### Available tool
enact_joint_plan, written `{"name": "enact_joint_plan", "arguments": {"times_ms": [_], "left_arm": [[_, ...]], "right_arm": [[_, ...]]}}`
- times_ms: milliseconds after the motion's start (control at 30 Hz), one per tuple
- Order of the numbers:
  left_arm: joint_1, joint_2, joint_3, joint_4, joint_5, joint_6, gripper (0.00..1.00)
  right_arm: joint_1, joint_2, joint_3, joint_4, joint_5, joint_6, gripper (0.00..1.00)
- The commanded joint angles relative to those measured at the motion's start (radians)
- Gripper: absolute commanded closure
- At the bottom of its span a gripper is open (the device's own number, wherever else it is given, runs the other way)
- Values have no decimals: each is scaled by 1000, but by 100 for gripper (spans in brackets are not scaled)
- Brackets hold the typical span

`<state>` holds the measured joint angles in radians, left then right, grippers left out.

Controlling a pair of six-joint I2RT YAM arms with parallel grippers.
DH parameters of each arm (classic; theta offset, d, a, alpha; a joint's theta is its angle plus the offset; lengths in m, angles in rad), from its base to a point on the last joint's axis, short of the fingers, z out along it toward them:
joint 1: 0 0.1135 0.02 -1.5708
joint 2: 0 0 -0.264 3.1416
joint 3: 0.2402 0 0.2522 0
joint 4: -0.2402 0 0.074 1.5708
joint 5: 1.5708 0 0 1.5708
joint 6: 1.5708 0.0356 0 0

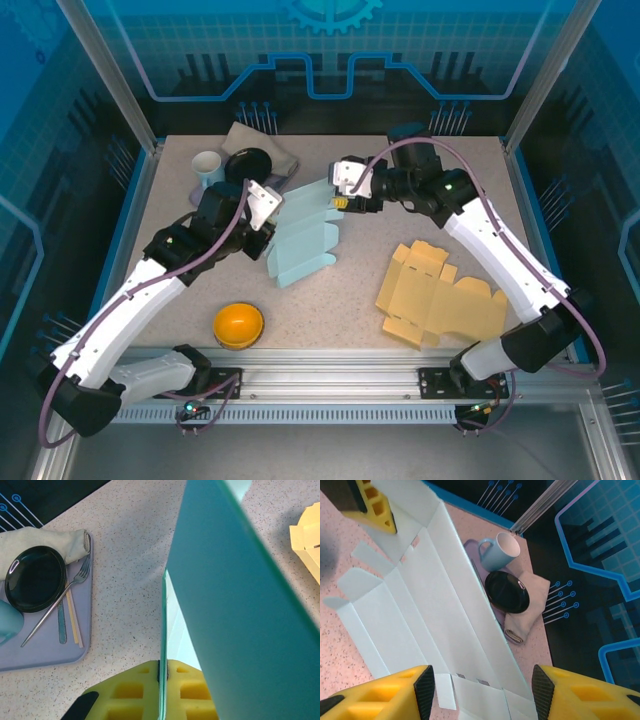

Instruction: Fold the paper box

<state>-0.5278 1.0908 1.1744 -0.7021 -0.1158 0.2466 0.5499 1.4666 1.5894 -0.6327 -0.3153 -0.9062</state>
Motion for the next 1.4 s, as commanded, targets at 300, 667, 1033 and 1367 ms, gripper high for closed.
{"name": "enact_joint_plan", "arguments": {"times_ms": [300, 667, 1033, 1367], "left_arm": [[-32, -31, -23, 10, 27, 58, 100], [-42, -9, -21, 3, -2, 68, 100], [-48, -9, -16, 2, 11, 63, 100], [-62, -32, -29, -1, 12, 78, 100]], "right_arm": [[62, 102, 97, -150, 176, -228, 59], [68, 43, 76, -116, 216, -255, 58], [60, 43, 61, -88, 214, -261, 56], [56, 130, 126, -142, 233, -289, 59]]}}
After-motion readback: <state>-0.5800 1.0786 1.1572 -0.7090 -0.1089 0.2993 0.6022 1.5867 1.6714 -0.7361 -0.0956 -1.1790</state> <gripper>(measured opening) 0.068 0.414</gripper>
